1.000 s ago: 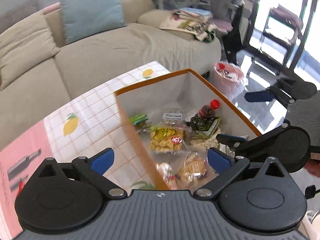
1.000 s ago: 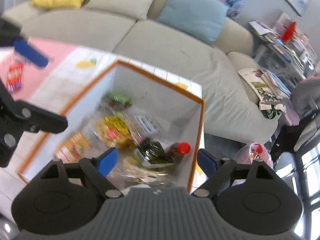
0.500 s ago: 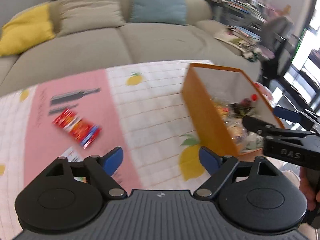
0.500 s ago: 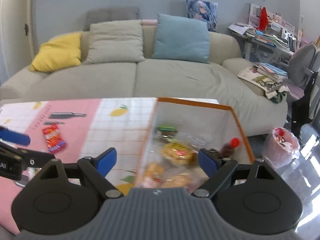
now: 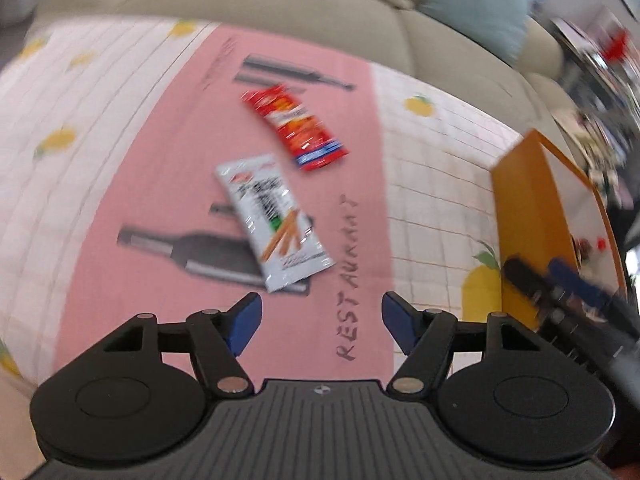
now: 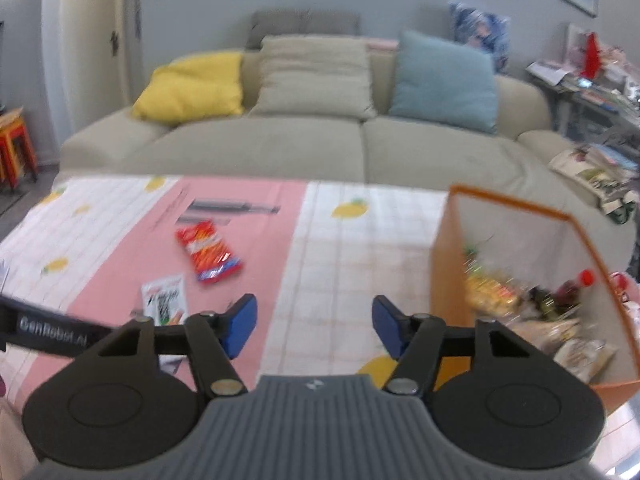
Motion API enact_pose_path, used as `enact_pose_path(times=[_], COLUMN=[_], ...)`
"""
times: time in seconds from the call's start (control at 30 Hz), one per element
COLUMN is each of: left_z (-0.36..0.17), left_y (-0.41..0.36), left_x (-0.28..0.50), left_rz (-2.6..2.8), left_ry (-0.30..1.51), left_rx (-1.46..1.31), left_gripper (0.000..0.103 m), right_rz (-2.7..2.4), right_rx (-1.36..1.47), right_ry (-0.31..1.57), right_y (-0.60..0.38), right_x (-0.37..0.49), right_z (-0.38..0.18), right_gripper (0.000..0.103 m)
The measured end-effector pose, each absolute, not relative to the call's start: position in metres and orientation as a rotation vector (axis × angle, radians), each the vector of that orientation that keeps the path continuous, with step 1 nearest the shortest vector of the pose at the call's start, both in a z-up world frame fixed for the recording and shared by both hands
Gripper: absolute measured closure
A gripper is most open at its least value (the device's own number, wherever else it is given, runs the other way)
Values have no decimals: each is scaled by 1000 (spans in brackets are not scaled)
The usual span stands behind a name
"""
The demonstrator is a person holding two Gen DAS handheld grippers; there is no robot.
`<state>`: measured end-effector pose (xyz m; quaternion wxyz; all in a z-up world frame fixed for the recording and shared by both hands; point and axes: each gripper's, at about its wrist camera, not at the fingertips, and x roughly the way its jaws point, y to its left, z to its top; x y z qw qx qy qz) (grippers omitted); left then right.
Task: Organize snacks
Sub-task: 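Lower the left tool onto the white spicy-gluten pack while the right tool approaches the red pack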
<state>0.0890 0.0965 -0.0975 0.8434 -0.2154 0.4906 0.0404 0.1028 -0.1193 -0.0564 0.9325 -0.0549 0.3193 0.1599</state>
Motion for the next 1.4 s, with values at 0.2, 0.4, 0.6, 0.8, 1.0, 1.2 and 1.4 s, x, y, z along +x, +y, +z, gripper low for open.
enact_pose_path(times=[0.2, 0.4, 0.6, 0.8, 1.0, 1.2, 1.4], left_z=[-128, -153, -159, -160, -161, -161, -164], left_y=[112, 121, 123, 126, 121, 107, 88], left_x=[91, 97, 105, 119, 141, 161, 173], left_rz=[171, 220, 193, 158, 183, 241, 264], left_ry=[1082, 1125, 1100, 1065, 1050, 1044, 1055], left_rx=[-569, -614, -599, -607, -564, -490, -315], left_gripper=[22, 22, 20, 19, 19, 18, 22], right_rz=[367, 394, 425, 457, 490, 494, 493], right_rx=[-177, -223, -254, -283, -280, -275, -265], right_ry=[764, 820, 858, 874, 852, 842, 842], right_y=[-91, -71, -51, -39, -34, -32, -33], right_x=[117, 138, 160, 170, 176, 180, 183], right_z=[-98, -128, -149, -166, -169, -170, -170], right_gripper=[62, 66, 71, 74, 74, 74, 69])
